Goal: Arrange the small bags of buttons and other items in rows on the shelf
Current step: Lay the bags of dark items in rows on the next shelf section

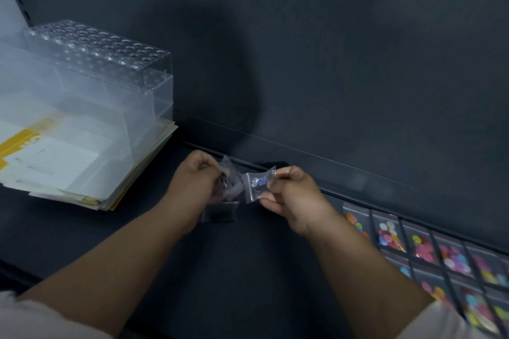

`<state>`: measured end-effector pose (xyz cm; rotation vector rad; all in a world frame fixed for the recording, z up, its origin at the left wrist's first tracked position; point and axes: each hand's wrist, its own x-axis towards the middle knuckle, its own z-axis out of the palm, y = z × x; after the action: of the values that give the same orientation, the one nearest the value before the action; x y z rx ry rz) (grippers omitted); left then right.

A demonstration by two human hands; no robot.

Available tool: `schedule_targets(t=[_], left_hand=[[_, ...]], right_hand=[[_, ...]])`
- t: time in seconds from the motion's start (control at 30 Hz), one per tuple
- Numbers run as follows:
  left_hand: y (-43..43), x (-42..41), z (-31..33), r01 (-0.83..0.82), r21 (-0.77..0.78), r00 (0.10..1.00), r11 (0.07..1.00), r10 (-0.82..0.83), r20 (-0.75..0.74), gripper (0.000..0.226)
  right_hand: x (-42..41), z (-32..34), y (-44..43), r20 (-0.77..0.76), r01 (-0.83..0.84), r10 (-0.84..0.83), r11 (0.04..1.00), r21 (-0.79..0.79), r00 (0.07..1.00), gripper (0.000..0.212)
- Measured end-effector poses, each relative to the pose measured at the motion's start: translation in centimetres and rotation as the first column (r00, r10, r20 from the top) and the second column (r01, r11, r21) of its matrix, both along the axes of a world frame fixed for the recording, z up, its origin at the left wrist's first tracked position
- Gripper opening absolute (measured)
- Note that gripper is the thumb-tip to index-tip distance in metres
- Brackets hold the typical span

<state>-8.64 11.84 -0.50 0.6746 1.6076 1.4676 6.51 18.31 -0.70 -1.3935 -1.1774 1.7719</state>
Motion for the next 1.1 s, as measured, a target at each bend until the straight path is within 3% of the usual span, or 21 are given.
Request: schedule_targets(t=[0.1,0.27,0.33,0.43,0.53,0.83,1.1], left_hand=[[0.2,1.7,0.9,0.072,-0.048,0.975,0.996,-0.060,0.214,0.018],[0.4,4.9,2.3,0.174,-0.041,0.946,0.984,-0.155,0.285,0.003],[0.1,6.4,3.0,0.240,-0.017,0.925,0.971,-0.224,0.308,0.012],[-0.5,9.3,3.4,0.317,-0.016,0.921,0.948,-0.304,0.244,0.019],[-1.5,13.0,3.5,0.379,0.000,0.907,0.925,-0.372,0.198,0.013],[-7.3,28.3,4.3,0.569,0.007,0.819,0.823,-0.567,0.083,0.027],[-13.3,41.9,4.8,0.676,-0.057,0.729,0.734,-0.678,-0.094,0.024]], right_hand=[[1.6,0.6,-0.7,-0.139,0.018,-0.028,0.997,-0.076,0.990,0.032],[4.8,1.8,-2.0,-0.242,0.004,-0.030,0.995,-0.104,0.970,0.041],[6.4,2.4,-2.8,-0.259,0.024,-0.048,0.995,-0.097,0.965,0.035],[9.3,3.1,-4.3,-0.274,0.081,-0.104,0.992,-0.094,0.956,0.028],[13.1,3.4,-6.2,-0.273,0.093,-0.108,0.993,-0.069,0.956,0.025],[29.1,4.0,-14.7,-0.083,0.223,-0.216,0.971,0.085,0.973,0.020],[43.5,4.8,-23.5,-0.195,0.390,-0.375,0.920,0.042,0.906,0.023]])
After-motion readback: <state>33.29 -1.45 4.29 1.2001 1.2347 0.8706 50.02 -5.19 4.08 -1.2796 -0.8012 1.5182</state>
